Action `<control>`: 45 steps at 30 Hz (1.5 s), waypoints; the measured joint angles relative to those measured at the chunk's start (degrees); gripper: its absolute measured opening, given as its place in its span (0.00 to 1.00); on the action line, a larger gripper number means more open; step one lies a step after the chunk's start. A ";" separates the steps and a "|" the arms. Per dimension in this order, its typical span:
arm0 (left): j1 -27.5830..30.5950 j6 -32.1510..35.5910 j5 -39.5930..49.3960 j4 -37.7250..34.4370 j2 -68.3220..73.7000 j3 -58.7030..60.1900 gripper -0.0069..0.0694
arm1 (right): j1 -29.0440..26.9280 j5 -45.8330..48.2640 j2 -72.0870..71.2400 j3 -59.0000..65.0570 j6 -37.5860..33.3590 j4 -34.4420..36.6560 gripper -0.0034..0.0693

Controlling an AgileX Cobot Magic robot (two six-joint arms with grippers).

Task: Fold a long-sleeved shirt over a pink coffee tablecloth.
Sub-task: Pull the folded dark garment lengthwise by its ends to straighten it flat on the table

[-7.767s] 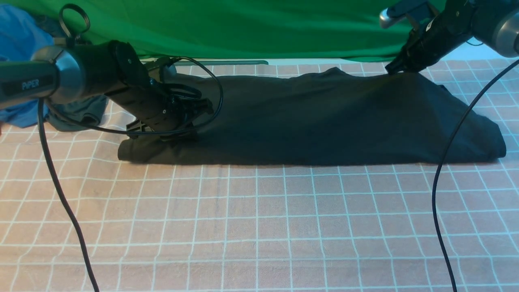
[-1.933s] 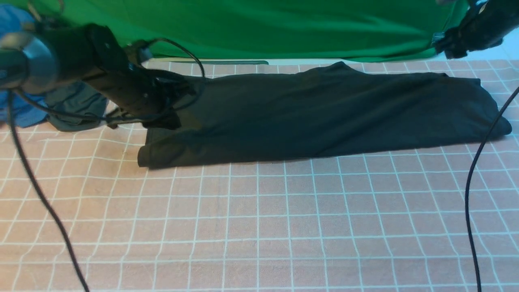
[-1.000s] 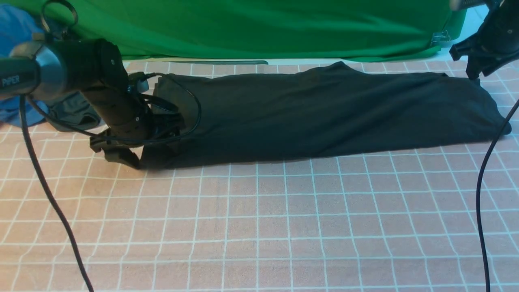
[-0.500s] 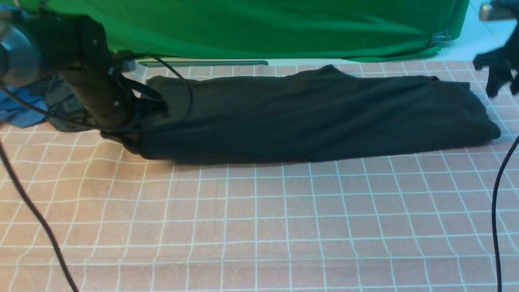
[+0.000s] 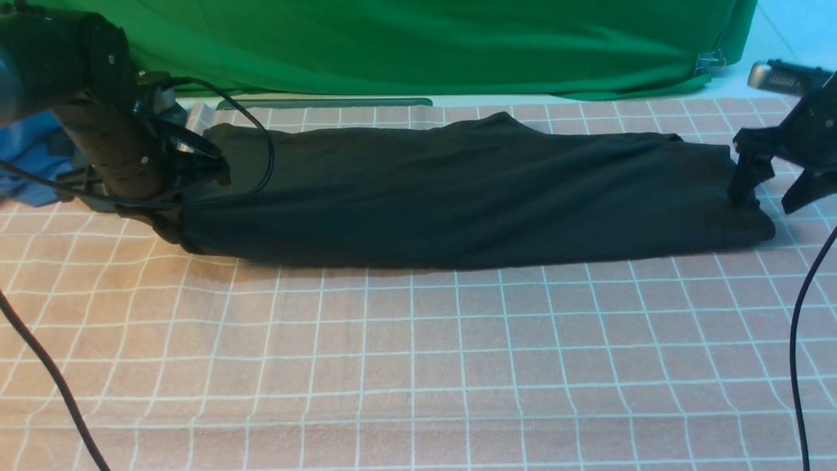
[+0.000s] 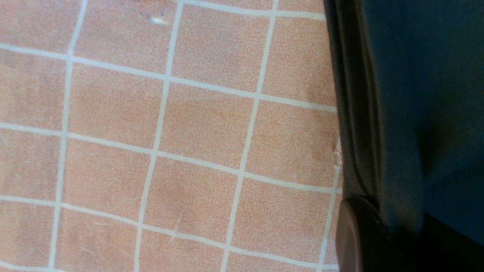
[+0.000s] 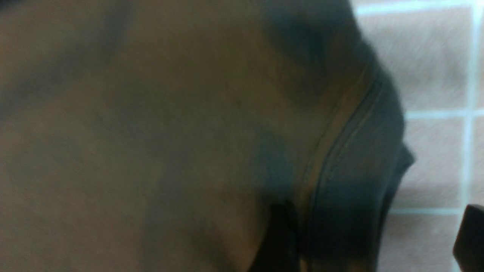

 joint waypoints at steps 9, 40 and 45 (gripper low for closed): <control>0.00 -0.65 0.05 -1.07 -0.06 0.00 0.15 | 1.50 -0.18 -0.44 4.12 -2.60 -1.08 0.27; 11.43 -2.17 7.89 -6.20 -29.57 35.63 0.16 | 2.04 -8.96 -42.32 60.95 -4.22 -4.99 0.30; 11.43 -4.25 9.50 -3.29 -29.57 35.80 0.30 | 2.04 -8.83 -42.57 61.61 -5.41 -6.69 0.47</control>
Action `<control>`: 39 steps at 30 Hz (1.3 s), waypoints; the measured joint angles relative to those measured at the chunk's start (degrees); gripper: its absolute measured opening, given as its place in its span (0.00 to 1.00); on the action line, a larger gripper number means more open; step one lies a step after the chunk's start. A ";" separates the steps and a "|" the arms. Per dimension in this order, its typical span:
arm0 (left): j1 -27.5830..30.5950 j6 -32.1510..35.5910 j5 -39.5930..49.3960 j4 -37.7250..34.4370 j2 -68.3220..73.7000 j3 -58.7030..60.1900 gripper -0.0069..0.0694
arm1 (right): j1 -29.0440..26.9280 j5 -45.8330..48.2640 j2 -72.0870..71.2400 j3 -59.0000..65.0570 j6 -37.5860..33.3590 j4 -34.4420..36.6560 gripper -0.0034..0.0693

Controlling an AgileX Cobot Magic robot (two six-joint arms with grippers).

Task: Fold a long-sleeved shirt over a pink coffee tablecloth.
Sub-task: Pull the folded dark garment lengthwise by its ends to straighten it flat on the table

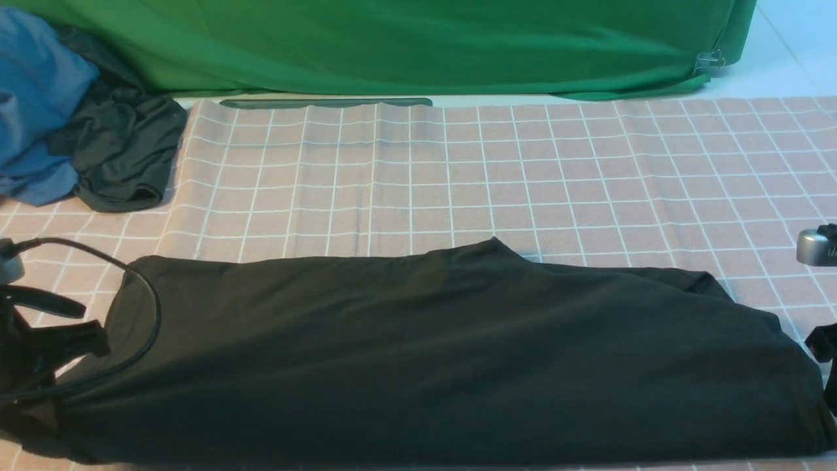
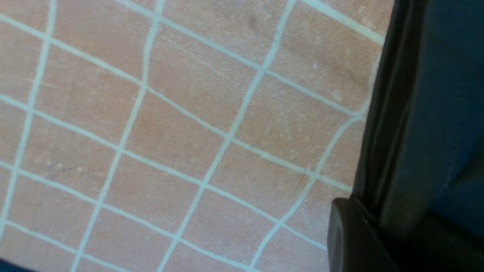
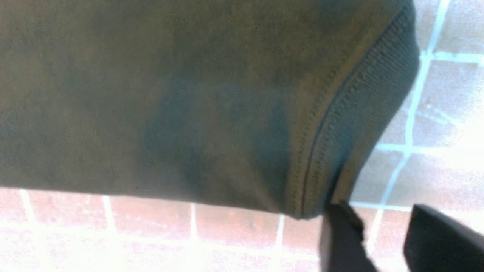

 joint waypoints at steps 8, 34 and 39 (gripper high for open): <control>-0.39 -0.25 3.17 -3.40 0.05 -10.94 0.56 | 2.29 0.01 -0.06 -5.78 0.23 2.86 0.26; -20.75 -8.08 -18.91 1.89 20.55 -8.59 0.11 | 16.93 -26.46 17.31 -12.55 -0.01 6.49 0.13; -20.75 -12.65 -21.44 8.12 20.55 -8.55 0.11 | 15.44 -26.95 17.49 -12.55 0.41 6.06 0.16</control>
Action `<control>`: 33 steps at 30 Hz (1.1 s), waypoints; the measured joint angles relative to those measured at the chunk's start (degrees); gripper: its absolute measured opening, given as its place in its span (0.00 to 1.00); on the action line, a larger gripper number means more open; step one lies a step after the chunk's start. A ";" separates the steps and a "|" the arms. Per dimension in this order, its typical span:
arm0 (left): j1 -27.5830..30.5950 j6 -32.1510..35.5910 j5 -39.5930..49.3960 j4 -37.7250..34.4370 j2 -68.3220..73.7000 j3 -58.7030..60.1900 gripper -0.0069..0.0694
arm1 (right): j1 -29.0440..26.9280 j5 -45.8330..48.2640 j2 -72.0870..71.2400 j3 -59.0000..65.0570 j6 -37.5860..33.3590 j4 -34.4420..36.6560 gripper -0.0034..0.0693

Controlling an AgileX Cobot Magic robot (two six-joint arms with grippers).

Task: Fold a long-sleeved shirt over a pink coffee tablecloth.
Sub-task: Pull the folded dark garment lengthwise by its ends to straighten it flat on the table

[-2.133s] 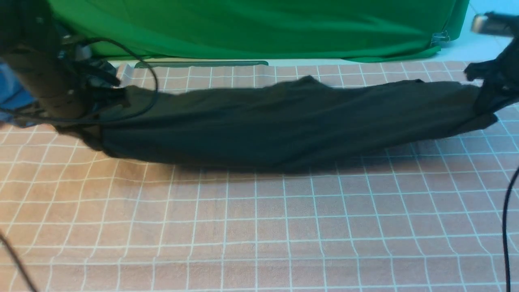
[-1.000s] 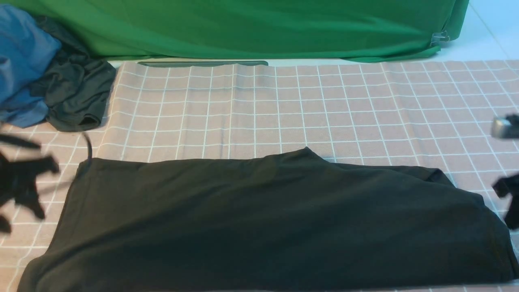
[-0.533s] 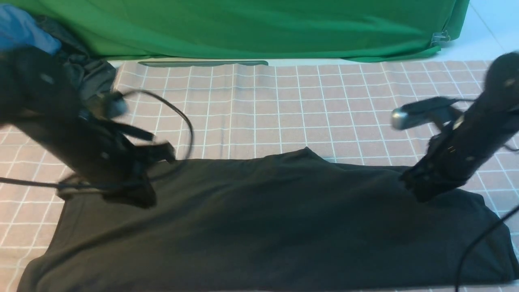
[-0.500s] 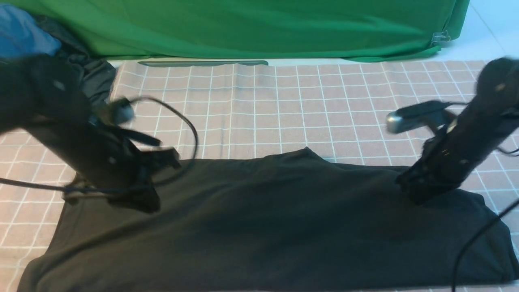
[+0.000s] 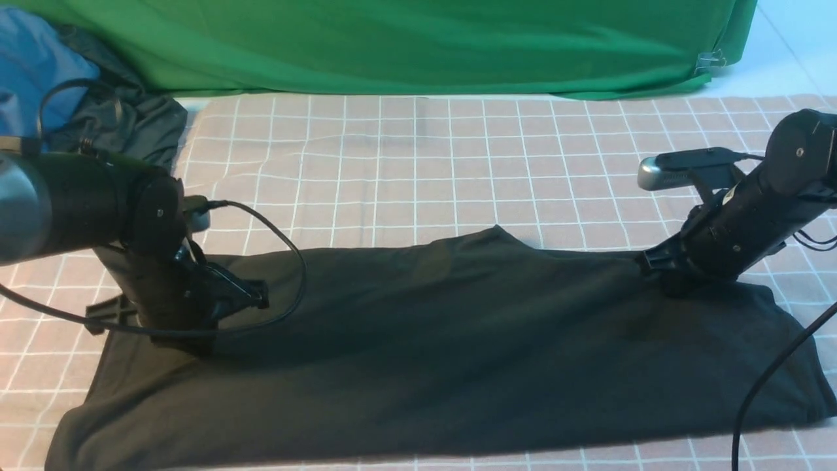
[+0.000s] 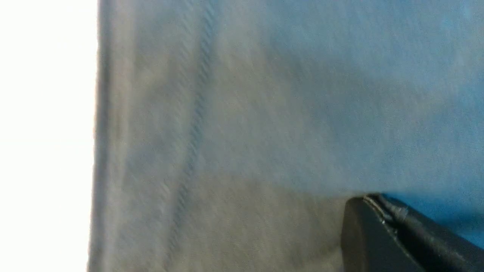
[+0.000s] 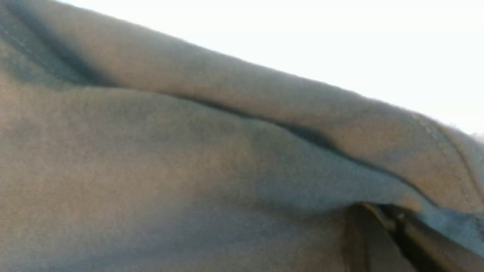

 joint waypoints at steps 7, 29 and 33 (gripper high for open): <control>0.63 -8.76 -1.40 12.18 -1.90 0.07 0.11 | -4.07 6.51 -3.80 -0.64 1.69 -5.45 0.19; 4.61 20.21 -2.01 -29.45 -10.87 14.35 0.11 | -2.83 21.35 -19.28 -1.01 2.26 -2.52 0.24; 4.61 17.95 -2.51 -28.50 -11.80 14.95 0.11 | -1.53 21.60 -19.28 -1.01 2.20 -2.45 0.24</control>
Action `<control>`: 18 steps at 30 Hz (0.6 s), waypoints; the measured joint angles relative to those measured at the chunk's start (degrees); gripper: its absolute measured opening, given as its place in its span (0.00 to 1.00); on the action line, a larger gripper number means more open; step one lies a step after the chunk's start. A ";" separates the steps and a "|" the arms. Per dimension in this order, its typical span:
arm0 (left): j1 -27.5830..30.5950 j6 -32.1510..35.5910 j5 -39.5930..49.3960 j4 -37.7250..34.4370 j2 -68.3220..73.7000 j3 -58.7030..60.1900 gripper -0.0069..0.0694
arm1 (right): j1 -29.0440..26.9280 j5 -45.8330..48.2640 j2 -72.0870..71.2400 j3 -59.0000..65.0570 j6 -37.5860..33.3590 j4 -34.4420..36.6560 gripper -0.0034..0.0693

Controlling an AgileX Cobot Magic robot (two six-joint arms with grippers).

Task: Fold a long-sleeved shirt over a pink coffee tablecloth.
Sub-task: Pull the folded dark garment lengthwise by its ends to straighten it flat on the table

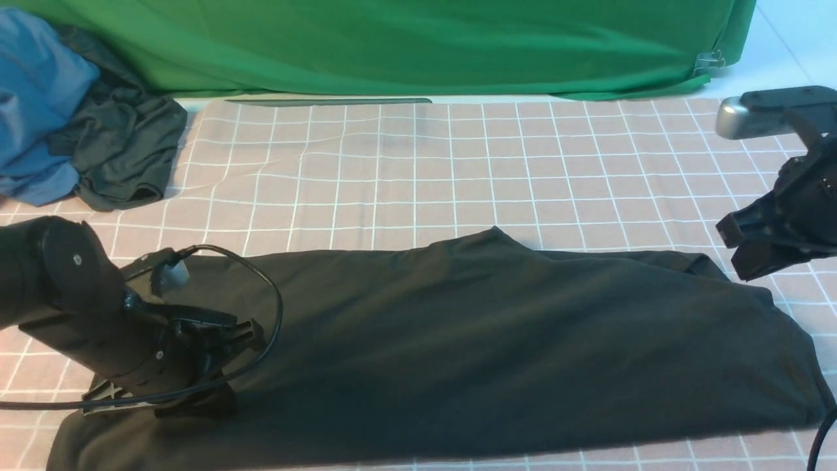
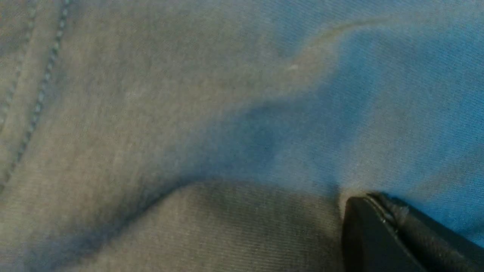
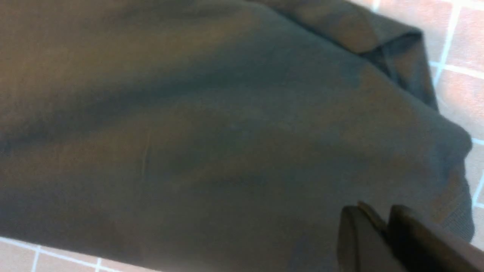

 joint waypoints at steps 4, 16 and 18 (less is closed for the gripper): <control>0.00 -0.97 1.72 1.88 -3.55 0.00 0.11 | 0.25 2.19 0.00 0.00 0.00 0.04 0.24; 0.25 -17.49 5.38 15.25 -5.39 4.50 0.11 | 0.25 3.87 0.00 0.00 -1.53 0.04 0.24; 0.25 -17.78 5.53 15.92 -5.92 4.50 0.11 | 0.25 3.80 0.00 0.00 -1.53 0.04 0.24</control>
